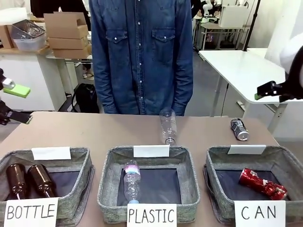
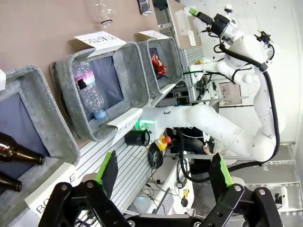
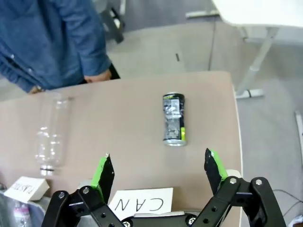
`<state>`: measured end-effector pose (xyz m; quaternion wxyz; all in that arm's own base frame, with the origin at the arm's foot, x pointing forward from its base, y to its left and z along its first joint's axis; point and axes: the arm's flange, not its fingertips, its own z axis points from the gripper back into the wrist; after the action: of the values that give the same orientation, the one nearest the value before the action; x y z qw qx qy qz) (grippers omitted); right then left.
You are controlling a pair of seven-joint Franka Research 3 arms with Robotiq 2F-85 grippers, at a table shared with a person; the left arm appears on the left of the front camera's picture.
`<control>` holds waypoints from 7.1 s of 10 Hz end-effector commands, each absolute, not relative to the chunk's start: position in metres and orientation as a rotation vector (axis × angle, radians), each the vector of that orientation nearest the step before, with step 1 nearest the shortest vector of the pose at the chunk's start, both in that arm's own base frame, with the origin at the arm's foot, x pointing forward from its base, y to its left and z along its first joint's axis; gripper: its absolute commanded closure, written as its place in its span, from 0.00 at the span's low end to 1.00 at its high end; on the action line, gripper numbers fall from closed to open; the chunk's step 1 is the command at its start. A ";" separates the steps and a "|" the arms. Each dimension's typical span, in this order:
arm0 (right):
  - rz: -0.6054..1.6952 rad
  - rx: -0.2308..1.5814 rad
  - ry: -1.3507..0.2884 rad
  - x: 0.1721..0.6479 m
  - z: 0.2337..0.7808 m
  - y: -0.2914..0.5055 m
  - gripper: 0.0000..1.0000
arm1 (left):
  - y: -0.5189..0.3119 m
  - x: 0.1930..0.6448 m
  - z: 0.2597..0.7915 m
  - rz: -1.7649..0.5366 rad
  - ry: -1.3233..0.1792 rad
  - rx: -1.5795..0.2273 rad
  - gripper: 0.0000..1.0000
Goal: Sort the can waste into the basket.
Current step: Pick up the can waste from the table and place it in the right Fabric basket.
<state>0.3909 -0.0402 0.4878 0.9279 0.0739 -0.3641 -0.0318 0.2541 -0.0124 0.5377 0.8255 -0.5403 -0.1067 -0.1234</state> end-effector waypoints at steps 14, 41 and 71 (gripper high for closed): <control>-0.128 0.223 -0.286 0.568 0.327 -0.048 0.00 | -0.012 0.254 0.540 -0.276 -0.241 -1.175 0.00; 1.060 0.421 -0.396 0.324 0.476 -0.059 1.00 | -0.012 0.254 0.540 -0.276 -0.241 -1.175 0.00; 0.303 1.050 -0.102 0.385 0.527 -0.048 0.00 | -0.012 0.254 0.540 -0.276 -0.241 -1.175 0.00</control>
<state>0.3880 -0.0430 0.5273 0.8510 0.5043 -0.0511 0.1372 0.2538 -0.0113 0.5380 0.8251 -0.5408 -0.1072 -0.1231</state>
